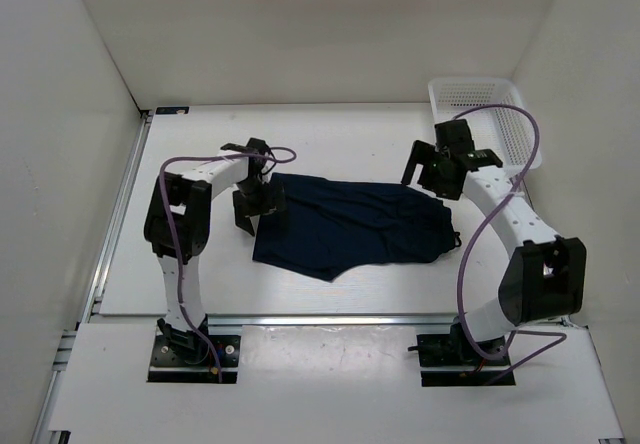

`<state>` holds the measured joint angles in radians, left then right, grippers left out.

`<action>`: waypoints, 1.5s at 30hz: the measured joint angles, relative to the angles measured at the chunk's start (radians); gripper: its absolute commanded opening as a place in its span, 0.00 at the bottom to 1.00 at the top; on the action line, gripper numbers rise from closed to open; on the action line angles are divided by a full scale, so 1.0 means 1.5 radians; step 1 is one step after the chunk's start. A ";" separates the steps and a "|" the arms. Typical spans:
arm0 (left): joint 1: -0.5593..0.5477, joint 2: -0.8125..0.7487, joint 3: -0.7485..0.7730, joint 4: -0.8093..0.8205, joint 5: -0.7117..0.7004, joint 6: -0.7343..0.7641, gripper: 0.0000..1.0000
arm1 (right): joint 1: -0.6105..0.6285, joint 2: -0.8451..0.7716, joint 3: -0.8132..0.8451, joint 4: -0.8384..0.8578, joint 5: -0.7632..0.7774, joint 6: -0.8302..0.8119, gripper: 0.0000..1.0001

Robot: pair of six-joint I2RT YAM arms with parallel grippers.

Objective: Fold and stack the shorts
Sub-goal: Fold the shorts

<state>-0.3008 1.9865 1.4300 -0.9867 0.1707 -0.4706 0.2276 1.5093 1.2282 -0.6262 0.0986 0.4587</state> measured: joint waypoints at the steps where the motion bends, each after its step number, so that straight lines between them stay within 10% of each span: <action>1: -0.006 0.013 0.000 -0.001 -0.004 -0.001 0.96 | -0.004 -0.011 0.000 -0.004 0.000 0.000 0.99; 5: -0.018 0.028 0.001 -0.008 -0.028 -0.014 0.67 | -0.025 -0.045 -0.001 -0.007 0.002 -0.001 0.99; 6: -0.018 0.029 0.001 -0.009 -0.034 -0.018 0.25 | -0.030 -0.052 -0.001 -0.009 0.002 -0.002 0.99; 7: -0.018 0.031 0.002 -0.010 -0.037 -0.022 0.10 | -0.035 -0.057 -0.001 -0.010 0.002 -0.003 0.99; 26: 0.179 -0.030 -0.052 -0.012 -0.159 -0.073 0.10 | -0.056 -0.066 -0.057 -0.030 -0.065 -0.062 0.99; 33: 0.168 -0.017 -0.034 -0.020 -0.157 -0.053 0.63 | -0.046 0.041 -0.076 0.016 -0.149 -0.102 0.99; 45: 0.166 -0.016 -0.021 -0.032 -0.155 -0.045 0.63 | 0.051 0.214 -0.014 0.065 -0.175 -0.154 0.93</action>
<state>-0.0517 1.9621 1.3979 -1.0340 -0.0624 -0.5385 0.3038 1.8309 1.2064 -0.5289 -0.1635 0.2272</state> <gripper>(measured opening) 0.629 0.971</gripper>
